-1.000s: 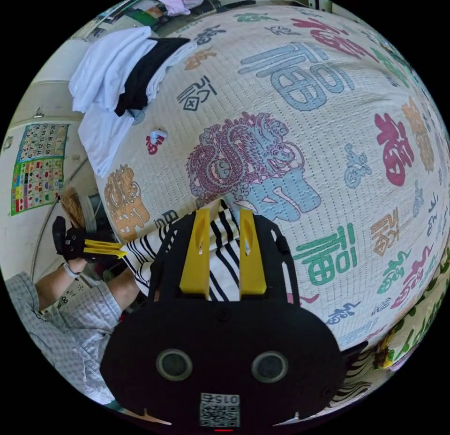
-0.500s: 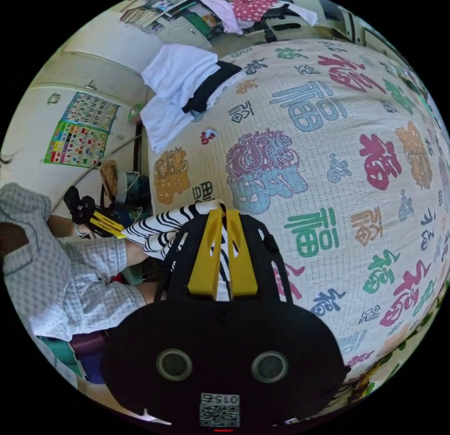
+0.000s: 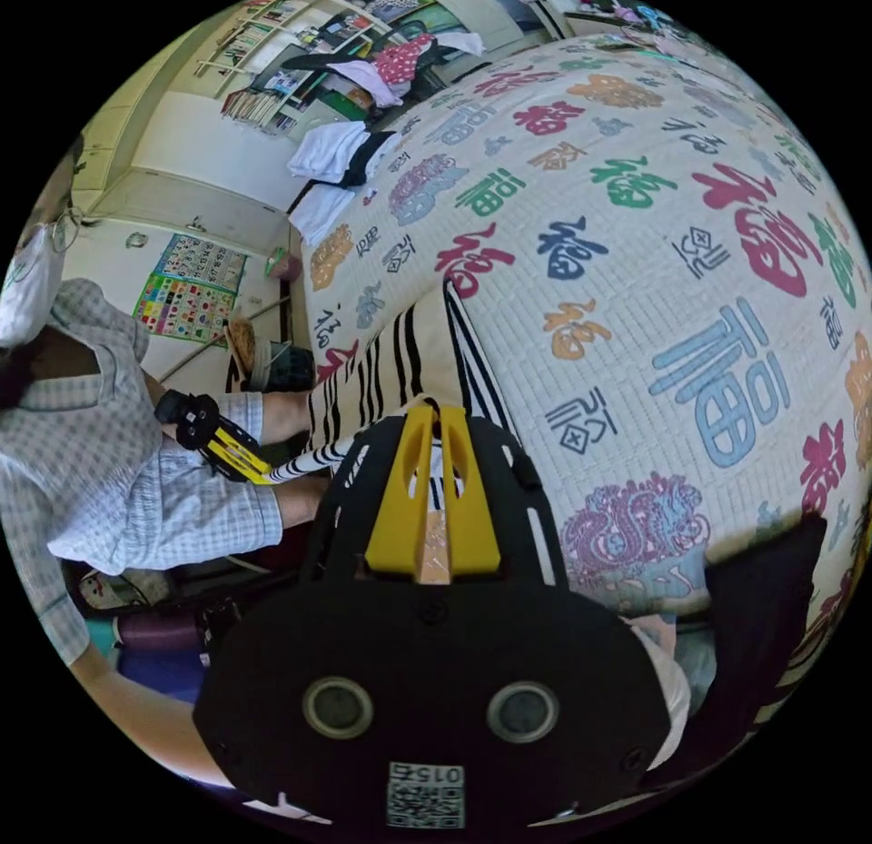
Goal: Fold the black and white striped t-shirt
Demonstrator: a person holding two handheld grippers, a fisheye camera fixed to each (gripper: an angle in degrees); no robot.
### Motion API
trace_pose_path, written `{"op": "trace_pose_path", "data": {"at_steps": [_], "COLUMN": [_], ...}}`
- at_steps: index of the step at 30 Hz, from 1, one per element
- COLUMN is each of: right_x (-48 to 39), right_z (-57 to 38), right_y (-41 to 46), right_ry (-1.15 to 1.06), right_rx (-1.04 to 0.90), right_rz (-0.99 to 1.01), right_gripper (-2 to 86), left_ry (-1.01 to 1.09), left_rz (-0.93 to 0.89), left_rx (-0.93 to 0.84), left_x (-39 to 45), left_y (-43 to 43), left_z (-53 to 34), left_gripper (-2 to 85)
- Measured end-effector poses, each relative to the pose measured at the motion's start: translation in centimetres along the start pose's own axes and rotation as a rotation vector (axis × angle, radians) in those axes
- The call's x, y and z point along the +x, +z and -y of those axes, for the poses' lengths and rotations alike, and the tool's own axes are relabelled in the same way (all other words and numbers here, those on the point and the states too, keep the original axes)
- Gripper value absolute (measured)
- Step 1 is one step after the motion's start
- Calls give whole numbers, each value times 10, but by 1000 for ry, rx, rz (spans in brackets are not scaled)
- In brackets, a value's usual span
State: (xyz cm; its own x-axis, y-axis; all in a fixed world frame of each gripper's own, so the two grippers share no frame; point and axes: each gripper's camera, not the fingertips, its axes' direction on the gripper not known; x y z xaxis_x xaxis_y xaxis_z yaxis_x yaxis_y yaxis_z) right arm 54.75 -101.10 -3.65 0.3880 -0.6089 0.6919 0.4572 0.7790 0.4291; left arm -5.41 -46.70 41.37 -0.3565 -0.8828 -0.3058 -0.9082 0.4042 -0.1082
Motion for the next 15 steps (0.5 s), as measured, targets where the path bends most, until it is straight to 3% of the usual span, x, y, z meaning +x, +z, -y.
{"op": "trace_pose_path", "data": {"at_steps": [10,15], "right_x": [69,82], "right_z": [-99,-158], "right_y": [13,-14], "right_ry": [54,241], "right_rx": [38,212], "right_rz": [16,7], "right_gripper": [35,54], "left_ry": [122,47], "left_rz": [183,147], "left_rx": [-186,-247], "left_x": [64,61], "left_y": [130,150], "left_z": [67,87], "left_gripper": [28,80]}}
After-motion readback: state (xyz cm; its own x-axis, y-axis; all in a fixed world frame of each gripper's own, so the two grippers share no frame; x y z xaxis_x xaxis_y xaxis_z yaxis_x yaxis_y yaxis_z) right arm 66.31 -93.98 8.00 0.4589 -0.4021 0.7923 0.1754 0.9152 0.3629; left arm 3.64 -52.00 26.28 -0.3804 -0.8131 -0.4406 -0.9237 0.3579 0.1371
